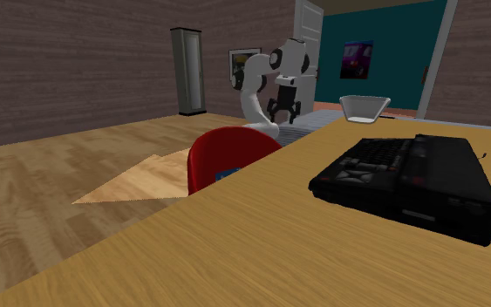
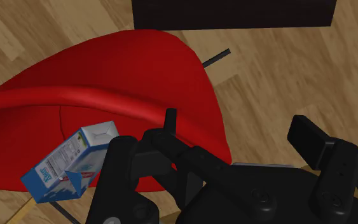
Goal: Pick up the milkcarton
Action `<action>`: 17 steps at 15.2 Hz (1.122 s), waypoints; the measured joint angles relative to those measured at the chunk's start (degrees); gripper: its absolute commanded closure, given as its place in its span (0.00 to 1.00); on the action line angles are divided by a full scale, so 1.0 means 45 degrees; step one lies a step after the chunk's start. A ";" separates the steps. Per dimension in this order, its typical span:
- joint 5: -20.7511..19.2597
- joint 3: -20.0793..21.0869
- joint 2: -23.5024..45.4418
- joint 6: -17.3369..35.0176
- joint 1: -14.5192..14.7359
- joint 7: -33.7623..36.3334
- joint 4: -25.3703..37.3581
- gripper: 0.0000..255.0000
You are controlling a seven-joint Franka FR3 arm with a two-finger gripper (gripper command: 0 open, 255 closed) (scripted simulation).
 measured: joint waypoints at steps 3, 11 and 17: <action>-0.0030 -0.0115 0.0482 0.0322 -0.0213 0.0267 0.0185 0.00; -0.0066 -0.0903 0.3572 0.2310 -0.1420 0.1959 0.1455 0.00; 0.0107 -0.1583 0.5716 0.3402 -0.2201 0.3179 0.2654 0.00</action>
